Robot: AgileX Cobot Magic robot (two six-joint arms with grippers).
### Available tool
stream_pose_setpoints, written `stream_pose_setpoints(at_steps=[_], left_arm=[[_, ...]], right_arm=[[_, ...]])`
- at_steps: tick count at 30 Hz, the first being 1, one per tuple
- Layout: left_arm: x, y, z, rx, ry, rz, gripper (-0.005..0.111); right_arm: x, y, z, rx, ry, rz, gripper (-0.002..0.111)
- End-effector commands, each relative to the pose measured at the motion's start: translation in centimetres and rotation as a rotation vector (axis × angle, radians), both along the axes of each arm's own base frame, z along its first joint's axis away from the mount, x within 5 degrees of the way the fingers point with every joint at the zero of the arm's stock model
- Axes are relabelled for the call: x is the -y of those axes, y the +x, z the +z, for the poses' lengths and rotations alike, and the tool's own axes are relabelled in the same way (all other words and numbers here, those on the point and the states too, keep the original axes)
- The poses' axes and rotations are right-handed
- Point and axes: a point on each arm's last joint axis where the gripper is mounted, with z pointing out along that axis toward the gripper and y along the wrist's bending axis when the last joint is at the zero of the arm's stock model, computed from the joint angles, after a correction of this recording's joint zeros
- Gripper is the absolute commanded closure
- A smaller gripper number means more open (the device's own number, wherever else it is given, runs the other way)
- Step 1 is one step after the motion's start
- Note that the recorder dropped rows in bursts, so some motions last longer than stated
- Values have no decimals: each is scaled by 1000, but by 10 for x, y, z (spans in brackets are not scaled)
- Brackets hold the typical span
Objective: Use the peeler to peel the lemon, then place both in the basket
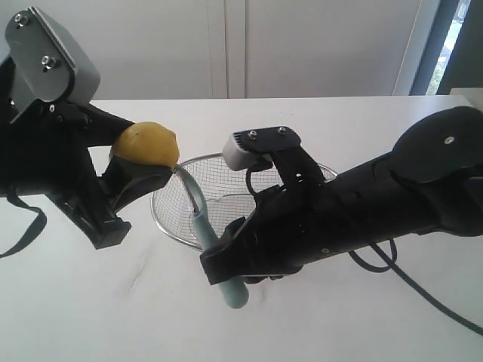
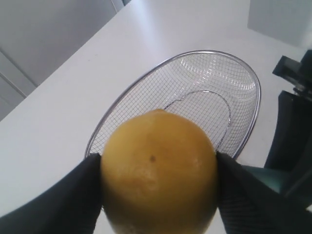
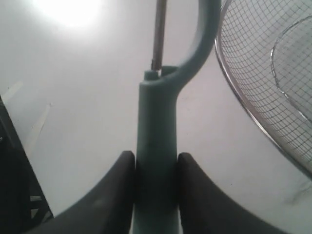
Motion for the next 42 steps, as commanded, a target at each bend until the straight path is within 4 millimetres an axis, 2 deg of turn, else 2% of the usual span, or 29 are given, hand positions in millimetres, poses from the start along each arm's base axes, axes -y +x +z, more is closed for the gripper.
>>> stream_pose_setpoints(at_steps=[1,14,20,42], left_arm=[[5,7,-8,-31,-5,20,107],[12,15,-22,-80,20,29,107],[23,15,-30,-89,53,-9,107],[24,13,-30,-61,82,-32,107]], right_arm=[[-8,5,-9,-80,38,-39,108],[-12,2,-11,-160,80,-34,108],[-13,2,-10,-168,90,-35,108],[-12,4,-11,-159,88,-46,108]])
